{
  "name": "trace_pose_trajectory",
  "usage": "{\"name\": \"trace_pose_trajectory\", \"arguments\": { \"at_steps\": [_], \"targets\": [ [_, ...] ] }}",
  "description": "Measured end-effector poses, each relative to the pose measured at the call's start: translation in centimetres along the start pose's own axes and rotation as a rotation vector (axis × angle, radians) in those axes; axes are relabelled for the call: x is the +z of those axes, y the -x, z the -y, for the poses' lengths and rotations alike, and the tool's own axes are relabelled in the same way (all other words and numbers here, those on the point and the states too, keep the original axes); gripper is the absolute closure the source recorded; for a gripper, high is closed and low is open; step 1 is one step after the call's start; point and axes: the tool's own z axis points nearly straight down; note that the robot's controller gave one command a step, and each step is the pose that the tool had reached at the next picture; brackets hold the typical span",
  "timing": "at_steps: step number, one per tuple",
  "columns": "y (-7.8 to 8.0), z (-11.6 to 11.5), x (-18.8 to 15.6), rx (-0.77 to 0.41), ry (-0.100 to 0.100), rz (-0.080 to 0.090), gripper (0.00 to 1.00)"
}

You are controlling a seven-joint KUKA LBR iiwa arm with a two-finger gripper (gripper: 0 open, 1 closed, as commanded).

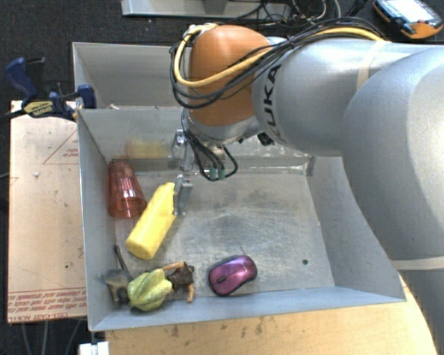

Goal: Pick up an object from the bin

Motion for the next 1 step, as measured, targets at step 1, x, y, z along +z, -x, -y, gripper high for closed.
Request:
{"name": "trace_pose_trajectory", "arguments": {
  "at_steps": [1],
  "targets": [
    [0.16,0.06,-0.53,0.002,0.001,0.007,0.00]
  ]
}}
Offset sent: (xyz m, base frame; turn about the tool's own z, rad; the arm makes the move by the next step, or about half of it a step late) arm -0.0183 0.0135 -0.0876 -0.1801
